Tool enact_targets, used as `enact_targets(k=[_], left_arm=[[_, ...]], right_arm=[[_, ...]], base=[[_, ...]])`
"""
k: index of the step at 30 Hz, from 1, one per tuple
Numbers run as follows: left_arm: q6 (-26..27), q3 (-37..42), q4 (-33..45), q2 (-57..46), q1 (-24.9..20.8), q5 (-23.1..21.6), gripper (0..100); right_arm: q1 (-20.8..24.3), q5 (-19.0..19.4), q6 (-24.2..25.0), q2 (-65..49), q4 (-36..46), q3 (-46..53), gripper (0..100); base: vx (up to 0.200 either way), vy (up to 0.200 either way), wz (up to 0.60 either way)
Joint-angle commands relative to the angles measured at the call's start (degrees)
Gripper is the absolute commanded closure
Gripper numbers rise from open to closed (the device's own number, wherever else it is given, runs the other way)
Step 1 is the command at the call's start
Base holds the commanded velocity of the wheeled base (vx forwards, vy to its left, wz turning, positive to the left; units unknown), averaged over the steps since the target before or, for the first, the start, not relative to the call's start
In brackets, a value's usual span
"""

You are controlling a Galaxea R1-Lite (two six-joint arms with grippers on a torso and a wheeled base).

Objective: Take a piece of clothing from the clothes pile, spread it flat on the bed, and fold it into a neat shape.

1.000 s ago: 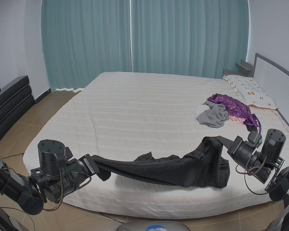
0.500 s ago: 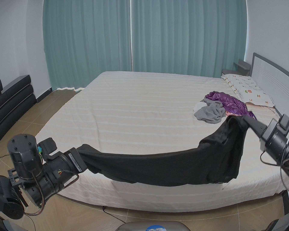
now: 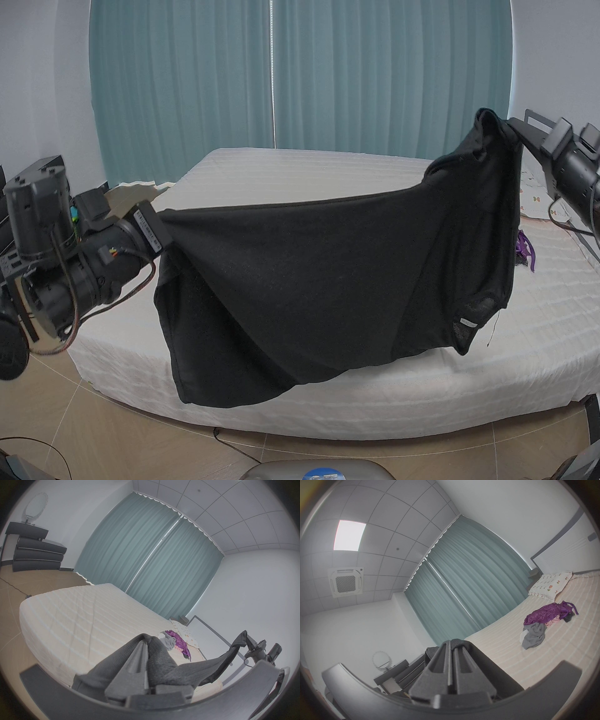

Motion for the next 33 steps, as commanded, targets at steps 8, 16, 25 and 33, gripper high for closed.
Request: enact_targets(k=[8, 16, 25, 33], left_arm=[[0.04, -16.81, 2.53, 21.76, 7.90, -2.27, 100], [0.04, -23.05, 2.26, 33.01, 9.75, -2.27, 100], [-0.58, -31.05, 1.65, 48.56, 10.27, -2.09, 100], [-1.37, -39.05, -1.34, 59.99, 10.01, -1.65, 100]], right_arm=[[-3.48, -1.82, -1.60, 27.34, -0.77, -17.88, 100], [-4.53, -2.79, -2.12, 37.72, -3.58, -22.63, 100], [-4.71, -4.98, -1.95, 51.07, -4.29, -28.61, 100], [-4.62, -8.50, -0.98, 61.89, -6.84, -32.47, 100]], base=[[0.200, 0.000, 0.00], [0.200, 0.000, 0.00], [0.133, 0.000, 0.00], [0.000, 0.000, 0.00]])
